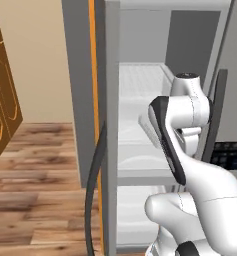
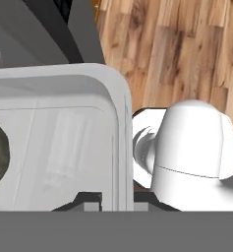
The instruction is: Place two dumplings into each of the tupperware containers and then place the containers in the fridge.
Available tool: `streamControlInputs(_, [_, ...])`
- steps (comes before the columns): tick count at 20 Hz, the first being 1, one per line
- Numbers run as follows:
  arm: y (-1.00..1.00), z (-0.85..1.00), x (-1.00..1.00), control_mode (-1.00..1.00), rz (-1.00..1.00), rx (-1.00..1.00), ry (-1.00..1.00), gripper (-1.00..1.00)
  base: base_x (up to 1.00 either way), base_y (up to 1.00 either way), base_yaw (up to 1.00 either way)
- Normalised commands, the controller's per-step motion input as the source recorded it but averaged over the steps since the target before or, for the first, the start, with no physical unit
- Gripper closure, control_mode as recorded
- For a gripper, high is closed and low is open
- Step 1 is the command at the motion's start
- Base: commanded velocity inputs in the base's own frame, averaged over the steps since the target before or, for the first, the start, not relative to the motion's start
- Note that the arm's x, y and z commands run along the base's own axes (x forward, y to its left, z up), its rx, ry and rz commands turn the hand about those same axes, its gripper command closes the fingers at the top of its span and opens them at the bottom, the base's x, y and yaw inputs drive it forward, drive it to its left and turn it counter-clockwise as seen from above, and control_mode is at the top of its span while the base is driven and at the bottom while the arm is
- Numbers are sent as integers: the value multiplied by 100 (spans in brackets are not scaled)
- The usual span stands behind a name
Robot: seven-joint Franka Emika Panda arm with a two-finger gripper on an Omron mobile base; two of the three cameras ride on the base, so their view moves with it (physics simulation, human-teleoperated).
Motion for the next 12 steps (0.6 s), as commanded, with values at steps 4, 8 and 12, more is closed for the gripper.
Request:
streamControlInputs(4, [0, 0, 0, 100, 0, 0, 0, 100, 51, 6, 0])
streamControlInputs(8, [0, 0, 0, 100, 0, 0, 0, 100, 44, 0, 0])
streamControlInputs(12, [0, 0, 0, 100, 0, 0, 0, 100, 43, 0, 0])
